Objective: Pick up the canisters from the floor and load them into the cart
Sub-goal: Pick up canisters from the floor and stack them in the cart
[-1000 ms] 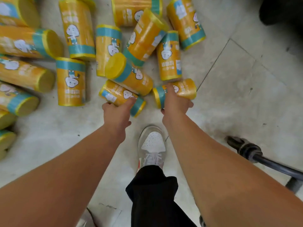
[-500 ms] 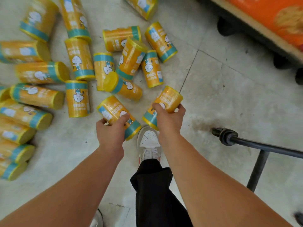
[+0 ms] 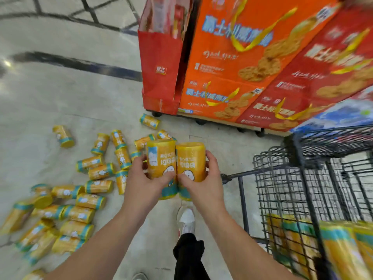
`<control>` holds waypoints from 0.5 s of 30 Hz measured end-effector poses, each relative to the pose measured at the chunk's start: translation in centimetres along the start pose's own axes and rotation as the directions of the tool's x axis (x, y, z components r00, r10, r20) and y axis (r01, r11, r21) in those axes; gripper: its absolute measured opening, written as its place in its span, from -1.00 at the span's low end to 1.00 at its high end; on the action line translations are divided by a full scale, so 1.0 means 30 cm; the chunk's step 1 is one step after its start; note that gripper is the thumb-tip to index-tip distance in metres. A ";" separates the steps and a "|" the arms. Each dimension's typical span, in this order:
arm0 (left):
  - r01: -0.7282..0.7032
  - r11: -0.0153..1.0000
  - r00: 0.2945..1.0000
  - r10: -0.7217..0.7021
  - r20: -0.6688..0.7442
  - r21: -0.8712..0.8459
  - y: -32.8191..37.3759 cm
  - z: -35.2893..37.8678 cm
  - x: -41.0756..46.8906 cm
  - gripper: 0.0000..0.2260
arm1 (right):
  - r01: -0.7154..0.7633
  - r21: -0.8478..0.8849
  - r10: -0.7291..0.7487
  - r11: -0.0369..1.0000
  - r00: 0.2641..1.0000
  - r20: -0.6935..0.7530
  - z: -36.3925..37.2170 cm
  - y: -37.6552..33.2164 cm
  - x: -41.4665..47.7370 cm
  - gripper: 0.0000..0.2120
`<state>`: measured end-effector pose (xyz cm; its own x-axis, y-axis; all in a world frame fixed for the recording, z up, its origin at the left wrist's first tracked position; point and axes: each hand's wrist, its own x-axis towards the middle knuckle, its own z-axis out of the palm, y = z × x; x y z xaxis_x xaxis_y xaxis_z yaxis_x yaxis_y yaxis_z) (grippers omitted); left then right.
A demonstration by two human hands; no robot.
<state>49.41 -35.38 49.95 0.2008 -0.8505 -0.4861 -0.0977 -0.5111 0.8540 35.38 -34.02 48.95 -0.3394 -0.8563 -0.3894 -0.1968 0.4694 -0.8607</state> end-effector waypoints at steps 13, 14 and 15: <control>-0.256 0.966 0.939 0.255 0.231 -0.023 0.626 0.406 -0.588 -0.50 | 0.216 -0.106 -0.236 0.971 0.940 -0.245 -0.862 -0.488 -0.323 -0.26; -0.271 0.962 0.931 0.266 0.250 -0.013 0.645 0.485 -0.615 -0.51 | 0.209 -0.115 -0.233 0.971 0.936 -0.263 -0.946 -0.482 -0.315 -0.26; -0.282 0.959 0.923 0.272 0.271 -0.002 0.657 0.571 -0.642 -0.51 | 0.201 -0.127 -0.230 0.971 0.931 -0.283 -1.034 -0.472 -0.307 -0.26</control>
<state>26.94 -31.19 72.95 -0.1057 -0.9579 -0.2670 -0.1479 -0.2503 0.9568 12.76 -26.11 74.89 -0.5308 -0.8445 -0.0718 -0.3767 0.3110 -0.8726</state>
